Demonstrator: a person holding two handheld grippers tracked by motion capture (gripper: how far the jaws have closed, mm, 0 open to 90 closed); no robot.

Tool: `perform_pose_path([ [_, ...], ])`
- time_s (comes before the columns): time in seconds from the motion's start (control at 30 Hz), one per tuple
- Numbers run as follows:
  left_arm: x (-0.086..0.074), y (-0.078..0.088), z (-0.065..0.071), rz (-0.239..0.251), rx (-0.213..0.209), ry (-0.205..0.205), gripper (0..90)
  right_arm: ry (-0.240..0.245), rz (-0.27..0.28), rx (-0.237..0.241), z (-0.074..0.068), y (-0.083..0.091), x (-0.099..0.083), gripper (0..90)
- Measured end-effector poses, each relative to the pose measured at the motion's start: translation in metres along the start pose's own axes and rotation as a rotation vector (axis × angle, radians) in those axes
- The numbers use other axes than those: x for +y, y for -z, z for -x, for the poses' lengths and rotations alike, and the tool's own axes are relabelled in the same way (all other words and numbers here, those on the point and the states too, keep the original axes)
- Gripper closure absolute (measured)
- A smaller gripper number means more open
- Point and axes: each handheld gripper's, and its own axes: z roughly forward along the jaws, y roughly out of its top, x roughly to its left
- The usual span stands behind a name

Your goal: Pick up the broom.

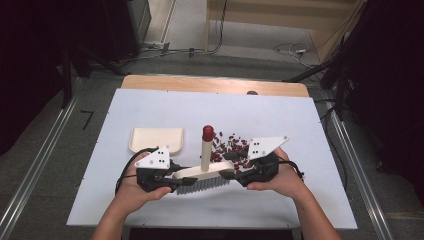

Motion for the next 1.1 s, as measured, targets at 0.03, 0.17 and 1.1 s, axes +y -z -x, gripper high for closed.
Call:
perform_pose_path([
  [0.03,0.000,-0.002,0.002,-0.008,-0.023,-0.006,68.3,0.007,-0.028,0.049,-0.001,-0.004,-0.001,43.7],
  [0.17,0.000,-0.004,0.004,-0.024,-0.063,-0.016,68.3,0.000,-0.084,0.140,-0.003,-0.011,-0.004,50.3],
  [1.1,-0.006,-0.006,0.000,-0.014,-0.210,0.028,67.9,-0.046,-0.114,0.325,-0.009,-0.027,-0.010,66.0],
])
